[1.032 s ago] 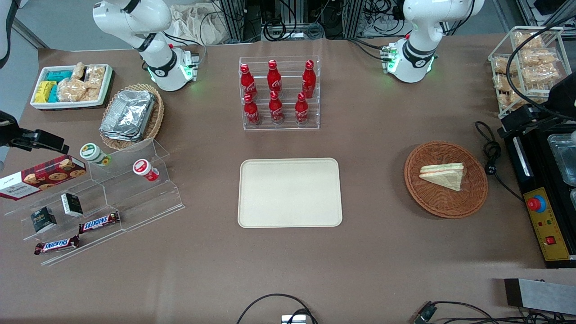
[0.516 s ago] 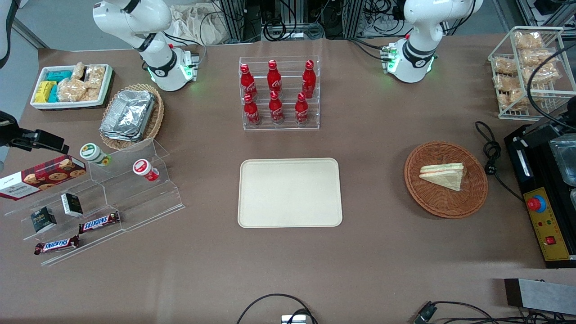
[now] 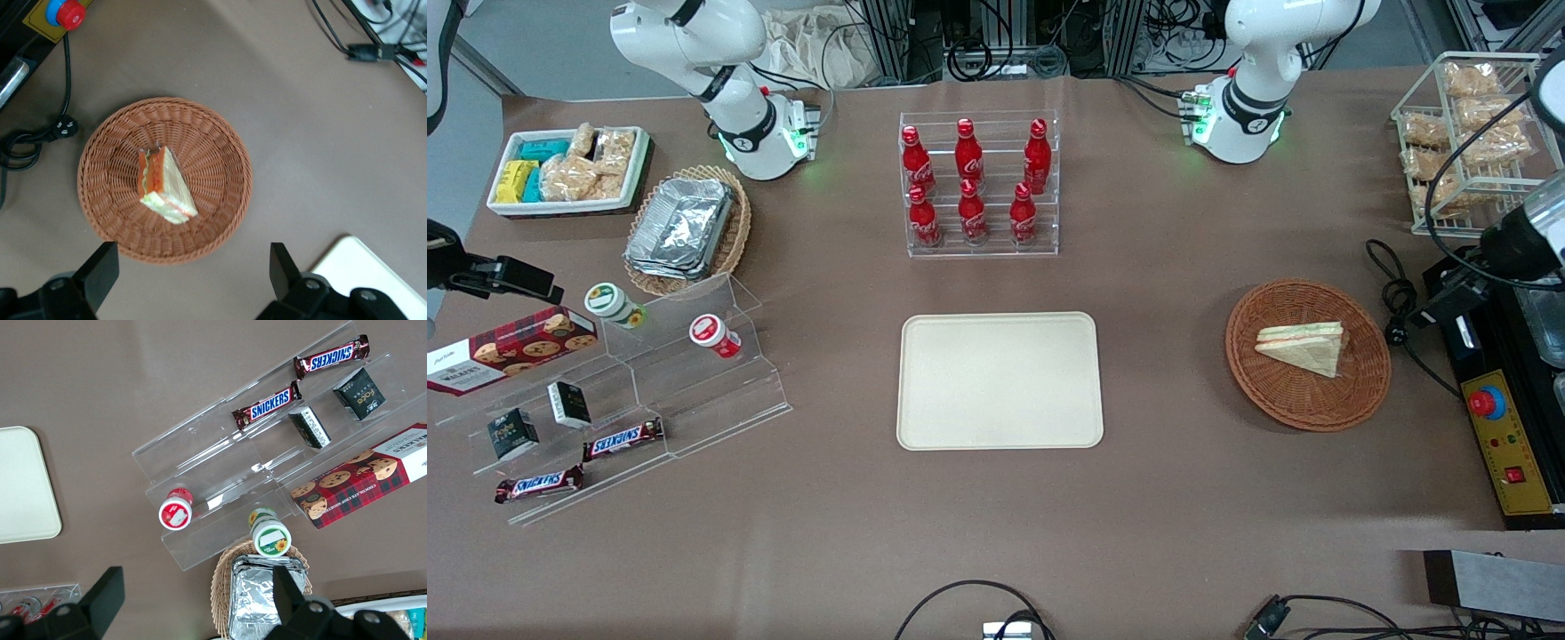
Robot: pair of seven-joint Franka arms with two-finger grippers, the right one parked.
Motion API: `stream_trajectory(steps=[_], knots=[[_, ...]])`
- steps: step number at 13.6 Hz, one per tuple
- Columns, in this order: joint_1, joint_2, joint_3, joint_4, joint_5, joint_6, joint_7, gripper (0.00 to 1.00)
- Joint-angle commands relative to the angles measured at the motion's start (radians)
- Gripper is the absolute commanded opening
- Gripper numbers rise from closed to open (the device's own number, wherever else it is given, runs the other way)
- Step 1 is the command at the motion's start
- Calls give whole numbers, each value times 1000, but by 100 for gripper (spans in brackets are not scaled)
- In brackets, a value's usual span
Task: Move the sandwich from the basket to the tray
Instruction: 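Move the left gripper down over the wrapped sandwich in the wicker basket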
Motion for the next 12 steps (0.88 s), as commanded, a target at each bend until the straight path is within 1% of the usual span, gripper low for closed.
stream_trajectory(steps=[1, 2, 3, 4, 6, 7, 9, 12], knots=[[34, -52, -3, -191, -42, 191, -10, 100], [39, -43, -1, -214, -74, 226, -10, 100], [62, -37, -1, -239, -118, 255, -10, 100], [82, -36, -3, -269, -148, 288, -10, 100], [82, -20, -3, -312, -169, 343, -10, 100], [82, -7, -3, -337, -209, 390, -10, 100], [76, 13, -6, -403, -226, 492, -8, 100], [73, 57, -6, -426, -248, 524, -8, 100]])
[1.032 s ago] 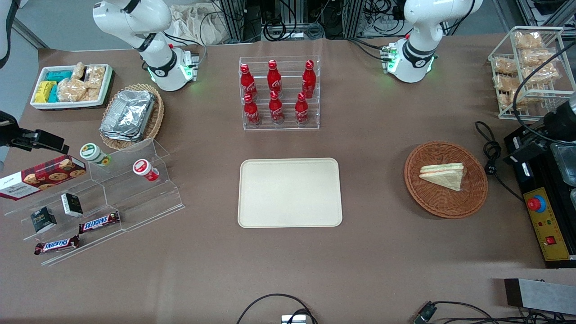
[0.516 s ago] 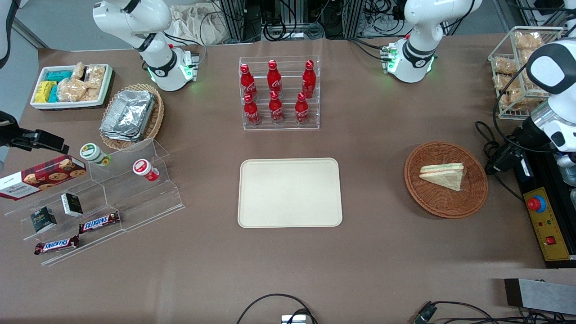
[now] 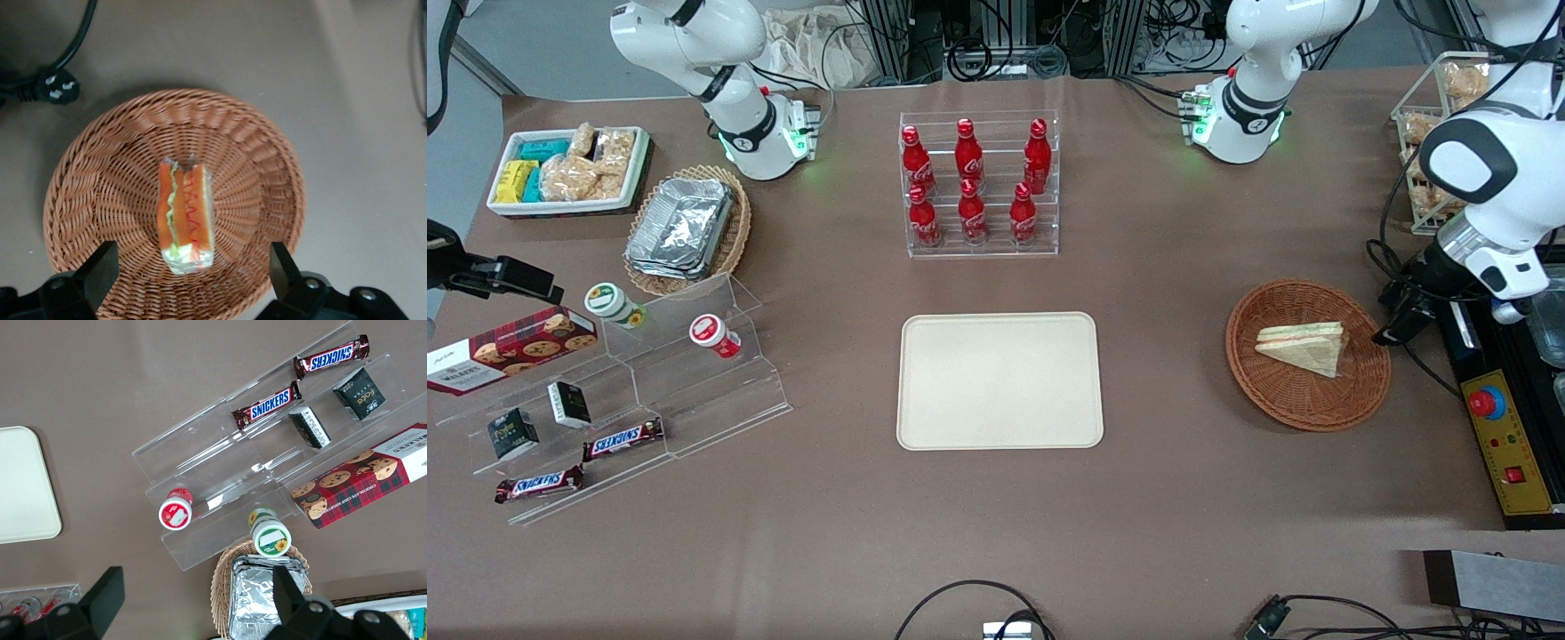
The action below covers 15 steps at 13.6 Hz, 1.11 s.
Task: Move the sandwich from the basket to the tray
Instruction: 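Move the left gripper down over the wrapped sandwich in the wicker basket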
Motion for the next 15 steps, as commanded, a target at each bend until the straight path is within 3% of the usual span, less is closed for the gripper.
stream_trajectory(steps=[1, 6, 8, 12, 13, 14, 15], knots=[[-2, 28, -7, -41, -16, 57, -7, 100], [-42, 99, -14, -95, -59, 178, -7, 100], [-69, 99, -14, -100, -96, 186, -7, 100], [-73, 99, -14, -100, -101, 184, 2, 100], [-73, 99, -14, -98, -101, 184, 2, 79], [-71, 99, -14, -97, -101, 183, 3, 44], [-71, 100, -14, -95, -101, 183, 5, 24]])
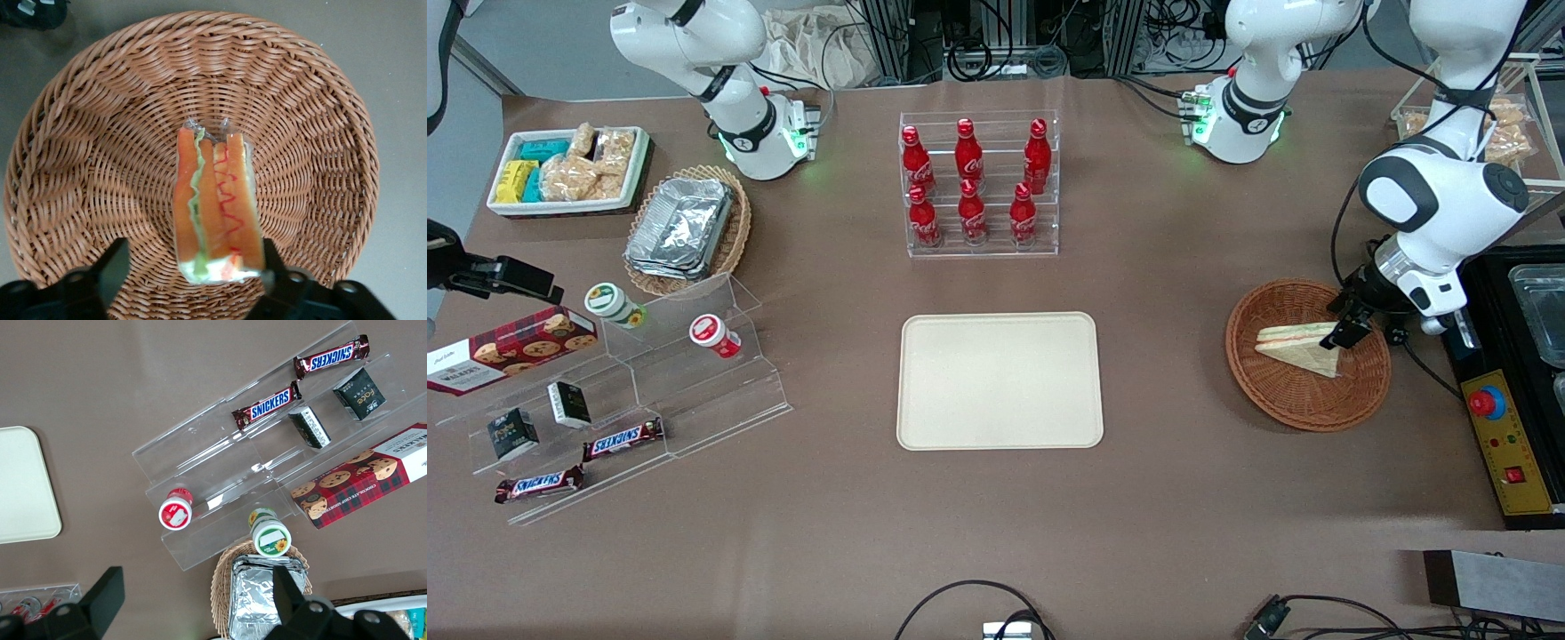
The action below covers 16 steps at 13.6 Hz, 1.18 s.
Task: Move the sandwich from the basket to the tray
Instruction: 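Close the left gripper on the sandwich and lift it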
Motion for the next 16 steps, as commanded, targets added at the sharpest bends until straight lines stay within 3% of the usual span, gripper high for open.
stream_trajectory(steps=[1, 2, 7, 12, 13, 16], knots=[[-5, -16, 1, -16, -20, 22, 3, 9], [-7, -16, 1, -16, -20, 22, 3, 0], [-7, -23, -24, -12, -20, 14, -9, 0], [-7, -143, -85, 4, -2, -79, -4, 0], [-7, -167, -99, 8, 21, -101, -1, 0], [-7, -218, -147, 40, 225, -212, -6, 0]])
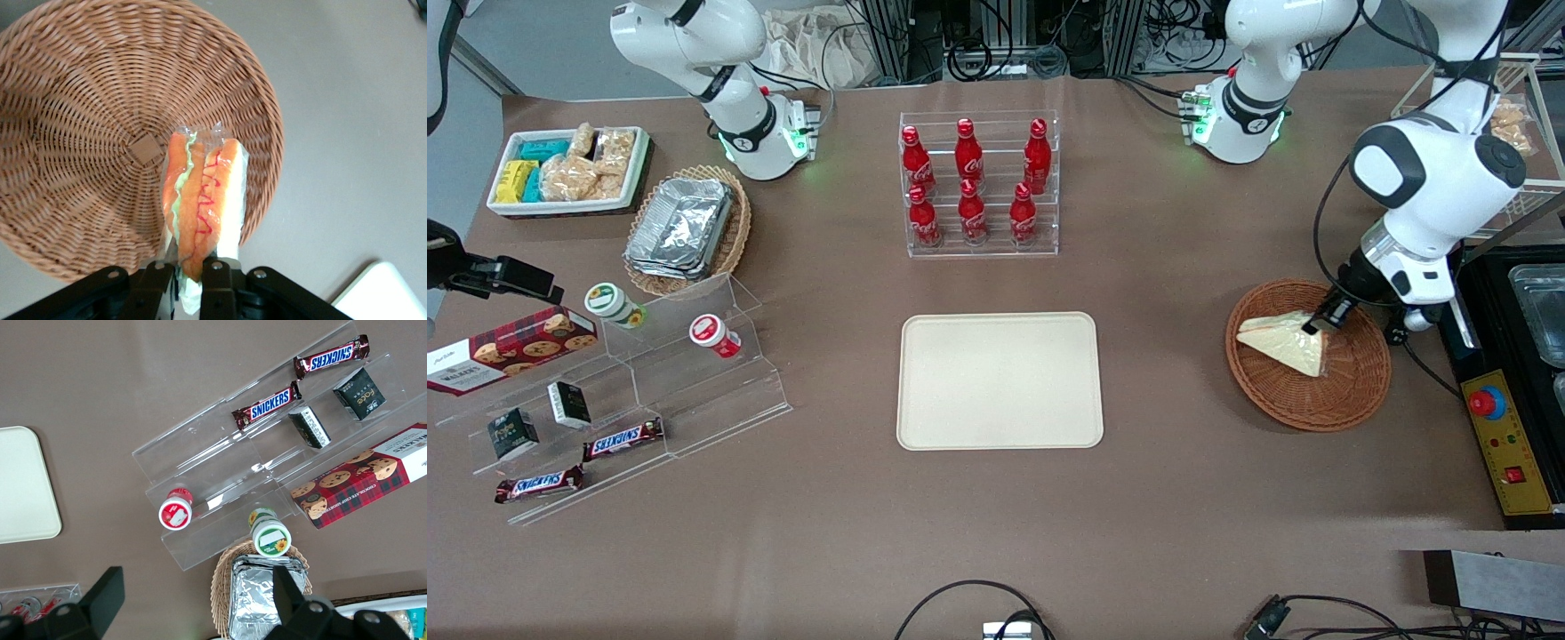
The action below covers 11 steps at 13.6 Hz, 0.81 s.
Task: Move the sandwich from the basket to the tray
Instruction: 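Close the left gripper on the sandwich and lift it, then carry the sandwich with the left gripper over the beige tray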
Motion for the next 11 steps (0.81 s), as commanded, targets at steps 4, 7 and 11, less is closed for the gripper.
stream_trajectory(steps=[4, 7, 11], knots=[[1, -68, -135, 160, 212, -276, -10, 0], [0, -46, -217, 296, 218, -382, -74, 0], [1, 0, -319, 404, 246, -441, -105, 0]])
